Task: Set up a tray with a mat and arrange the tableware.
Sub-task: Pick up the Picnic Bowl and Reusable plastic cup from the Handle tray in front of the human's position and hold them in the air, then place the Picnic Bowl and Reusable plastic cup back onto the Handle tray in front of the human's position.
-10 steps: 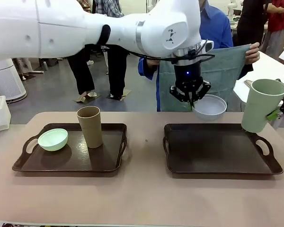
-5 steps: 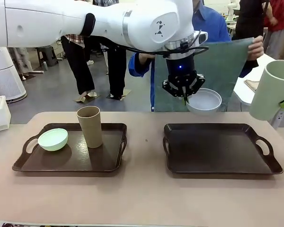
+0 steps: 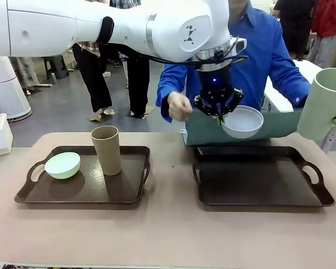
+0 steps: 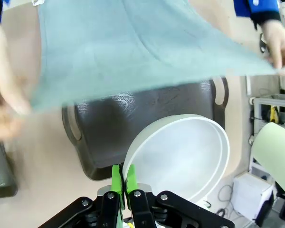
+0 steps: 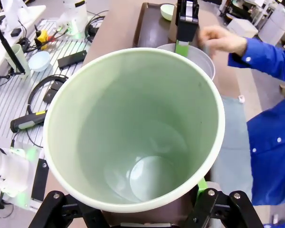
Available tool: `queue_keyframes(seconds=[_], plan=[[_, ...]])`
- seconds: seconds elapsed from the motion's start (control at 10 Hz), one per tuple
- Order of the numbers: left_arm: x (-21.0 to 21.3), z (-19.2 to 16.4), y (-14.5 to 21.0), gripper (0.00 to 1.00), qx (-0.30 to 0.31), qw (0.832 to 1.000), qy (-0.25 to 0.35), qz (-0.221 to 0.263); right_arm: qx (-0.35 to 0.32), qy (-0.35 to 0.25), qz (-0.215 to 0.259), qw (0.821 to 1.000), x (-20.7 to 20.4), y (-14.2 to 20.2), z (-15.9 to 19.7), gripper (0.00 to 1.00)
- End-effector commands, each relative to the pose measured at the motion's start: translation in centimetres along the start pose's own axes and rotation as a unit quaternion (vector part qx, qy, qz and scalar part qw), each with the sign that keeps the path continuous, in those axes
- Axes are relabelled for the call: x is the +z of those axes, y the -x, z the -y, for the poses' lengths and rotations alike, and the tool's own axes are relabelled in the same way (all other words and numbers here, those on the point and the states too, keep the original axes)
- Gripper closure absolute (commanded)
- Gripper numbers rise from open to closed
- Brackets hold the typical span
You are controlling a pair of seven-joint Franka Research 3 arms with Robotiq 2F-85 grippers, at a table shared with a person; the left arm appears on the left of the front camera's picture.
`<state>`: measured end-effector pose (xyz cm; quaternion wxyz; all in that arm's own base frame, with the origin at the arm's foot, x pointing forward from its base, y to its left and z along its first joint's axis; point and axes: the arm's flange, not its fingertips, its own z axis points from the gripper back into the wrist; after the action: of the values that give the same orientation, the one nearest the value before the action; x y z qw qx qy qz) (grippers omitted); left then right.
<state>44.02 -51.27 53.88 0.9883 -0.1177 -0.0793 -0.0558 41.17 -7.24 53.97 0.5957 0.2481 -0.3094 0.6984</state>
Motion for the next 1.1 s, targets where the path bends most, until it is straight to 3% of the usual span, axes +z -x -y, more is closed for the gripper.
queue_keyframes(seconds=[0.0, 1.0], plan=[[0.16, -0.12, 0.02, 1.0, -0.003, 1.0, -0.002, 0.003, 0.005, 0.002, 0.008, 1.0, -0.32, -0.26, -0.53, 0.58], [0.16, -0.12, 0.02, 1.0, -0.003, 1.0, -0.002, 0.003, 0.005, 0.002, 0.008, 1.0, -0.32, -0.26, -0.53, 0.58]])
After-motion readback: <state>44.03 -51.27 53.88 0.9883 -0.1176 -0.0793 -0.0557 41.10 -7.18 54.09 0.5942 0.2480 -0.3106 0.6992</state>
